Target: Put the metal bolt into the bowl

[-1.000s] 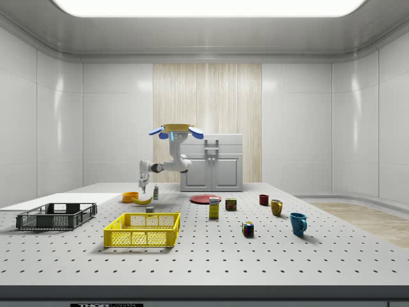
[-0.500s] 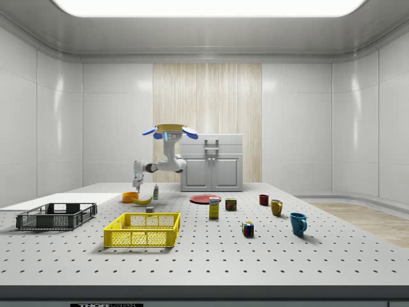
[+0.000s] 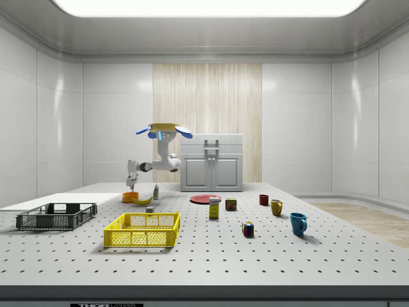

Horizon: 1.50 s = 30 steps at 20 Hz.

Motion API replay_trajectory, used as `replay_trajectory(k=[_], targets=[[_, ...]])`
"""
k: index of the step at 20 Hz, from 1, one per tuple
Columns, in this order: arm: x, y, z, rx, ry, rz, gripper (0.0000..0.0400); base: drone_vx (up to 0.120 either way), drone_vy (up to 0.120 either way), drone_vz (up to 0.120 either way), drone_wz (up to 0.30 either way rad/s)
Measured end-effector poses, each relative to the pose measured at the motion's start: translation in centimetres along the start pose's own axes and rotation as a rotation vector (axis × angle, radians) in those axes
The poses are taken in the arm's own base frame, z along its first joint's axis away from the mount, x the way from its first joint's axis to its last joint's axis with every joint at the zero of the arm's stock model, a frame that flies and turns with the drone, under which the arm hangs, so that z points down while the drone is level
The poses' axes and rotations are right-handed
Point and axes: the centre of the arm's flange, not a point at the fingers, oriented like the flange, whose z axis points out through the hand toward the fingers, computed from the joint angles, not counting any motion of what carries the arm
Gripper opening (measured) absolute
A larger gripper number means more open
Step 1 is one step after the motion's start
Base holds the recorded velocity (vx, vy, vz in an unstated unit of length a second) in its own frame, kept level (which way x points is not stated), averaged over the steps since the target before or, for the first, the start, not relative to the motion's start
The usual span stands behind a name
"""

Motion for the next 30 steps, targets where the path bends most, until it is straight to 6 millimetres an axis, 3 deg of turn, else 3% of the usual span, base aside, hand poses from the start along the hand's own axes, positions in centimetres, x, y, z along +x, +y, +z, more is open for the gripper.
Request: replay_trajectory(k=[5, 13, 16, 20, 22, 30], targets=[[0.0, 0.0, 0.4, 0.0, 0.0, 0.0, 0.01, 0.048, 0.0, 0.0, 0.0], [0.0, 0.0, 3.6, 0.0, 0.0, 0.0, 0.01, 0.0, 0.0, 0.0, 0.0], [0.0, 0.0, 4.8, 0.0, 0.0, 0.0, 0.0246, 0.0, 0.0, 0.0, 0.0], [0.0, 0.0, 5.7, 0.0, 0.0, 0.0, 0.0343, 0.0, 0.0, 0.0, 0.0], [0.0, 0.0, 6.0, 0.0, 0.0, 0.001, 0.0362, 0.0, 0.0, 0.0, 0.0], [0.0, 0.0, 6.1, 0.002, -0.006, 0.006, 0.035, 0.0, 0.0, 0.0, 0.0]])
